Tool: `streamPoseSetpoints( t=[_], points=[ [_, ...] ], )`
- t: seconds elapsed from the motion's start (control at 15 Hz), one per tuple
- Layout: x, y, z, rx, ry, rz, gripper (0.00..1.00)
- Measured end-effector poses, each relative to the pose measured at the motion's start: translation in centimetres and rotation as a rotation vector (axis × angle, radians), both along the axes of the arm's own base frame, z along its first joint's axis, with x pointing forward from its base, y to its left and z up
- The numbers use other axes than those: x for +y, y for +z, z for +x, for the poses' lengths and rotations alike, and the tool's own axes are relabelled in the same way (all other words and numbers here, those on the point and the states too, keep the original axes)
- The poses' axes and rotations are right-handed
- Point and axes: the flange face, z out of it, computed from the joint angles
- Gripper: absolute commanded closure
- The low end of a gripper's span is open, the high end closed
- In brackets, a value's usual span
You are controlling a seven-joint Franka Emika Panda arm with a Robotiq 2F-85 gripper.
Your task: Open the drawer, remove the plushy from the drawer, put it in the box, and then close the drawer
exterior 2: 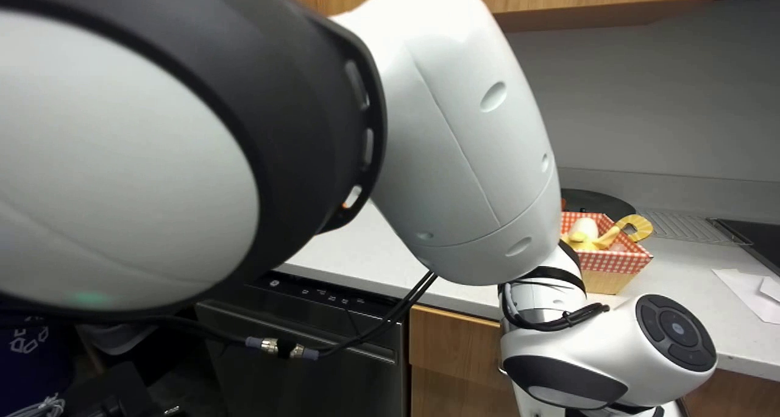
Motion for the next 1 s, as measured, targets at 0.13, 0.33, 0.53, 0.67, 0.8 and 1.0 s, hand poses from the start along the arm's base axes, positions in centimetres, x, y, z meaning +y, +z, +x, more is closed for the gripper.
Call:
streamPoseSetpoints(
  t=[0.13,0.33,0.53,0.67,0.8,1.0],
  points=[
    [0.2,-0.4,0.0,0.027,-0.005,0.014,0.0],
    [0.3,-0.3,-0.3,0.077,-0.018,-0.002,0.0],
    [0.4,0.1,-1.1,0.109,-0.062,-0.014,0.0],
    [0.3,0.3,-2.4,0.123,-0.102,-0.023,0.0],
    [0.1,0.5,-4.5,0.139,-0.151,-0.035,0.0],
    [-0.5,0.8,-8.6,0.172,-0.238,-0.055,0.0]
  ],
)
